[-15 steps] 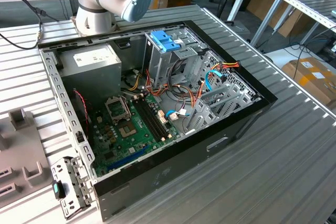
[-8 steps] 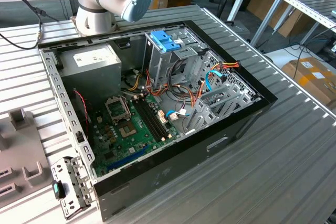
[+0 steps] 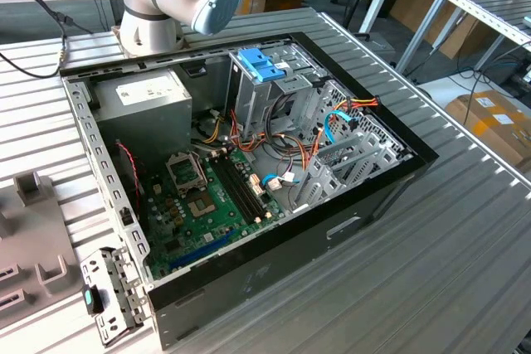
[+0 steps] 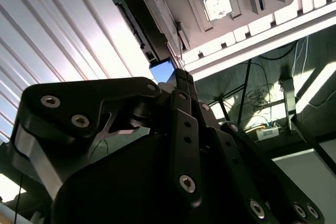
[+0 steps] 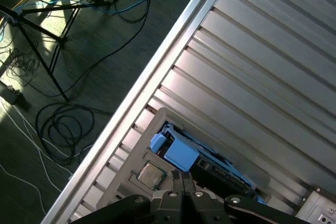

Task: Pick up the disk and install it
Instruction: 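Pick up the disk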

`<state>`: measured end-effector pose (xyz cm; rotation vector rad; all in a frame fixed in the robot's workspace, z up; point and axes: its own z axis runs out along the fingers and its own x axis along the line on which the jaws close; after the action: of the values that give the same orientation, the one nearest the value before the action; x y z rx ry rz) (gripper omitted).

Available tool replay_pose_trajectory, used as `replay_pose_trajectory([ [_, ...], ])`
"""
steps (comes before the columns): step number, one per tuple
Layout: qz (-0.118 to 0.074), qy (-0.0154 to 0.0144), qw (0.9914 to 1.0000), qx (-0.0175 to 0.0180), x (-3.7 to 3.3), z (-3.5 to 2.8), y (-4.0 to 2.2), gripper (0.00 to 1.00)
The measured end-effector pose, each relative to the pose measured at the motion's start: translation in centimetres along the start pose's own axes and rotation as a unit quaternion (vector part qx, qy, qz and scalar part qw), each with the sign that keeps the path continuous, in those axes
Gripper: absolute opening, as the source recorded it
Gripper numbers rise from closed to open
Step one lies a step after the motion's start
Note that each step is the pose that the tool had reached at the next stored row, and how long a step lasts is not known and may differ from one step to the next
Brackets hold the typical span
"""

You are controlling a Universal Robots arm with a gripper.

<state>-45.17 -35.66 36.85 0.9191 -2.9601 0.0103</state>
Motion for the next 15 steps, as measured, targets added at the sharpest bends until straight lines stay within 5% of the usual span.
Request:
replay_pose_trajectory([
  [3,-0.03,-0.0002,0.99956,0.0016,-0.01,0.08,0.0,0.11],
  [6,-0.06,-0.0007,0.99818,0.0033,-0.02,0.1,0.0,0.11],
  [9,-0.071,-0.0008,0.99749,0.0039,-0.02,0.1,0.0,0.11],
  [15,-0.071,-0.0006,0.99749,0.0043,-0.01,0.1,0.0,0.11],
])
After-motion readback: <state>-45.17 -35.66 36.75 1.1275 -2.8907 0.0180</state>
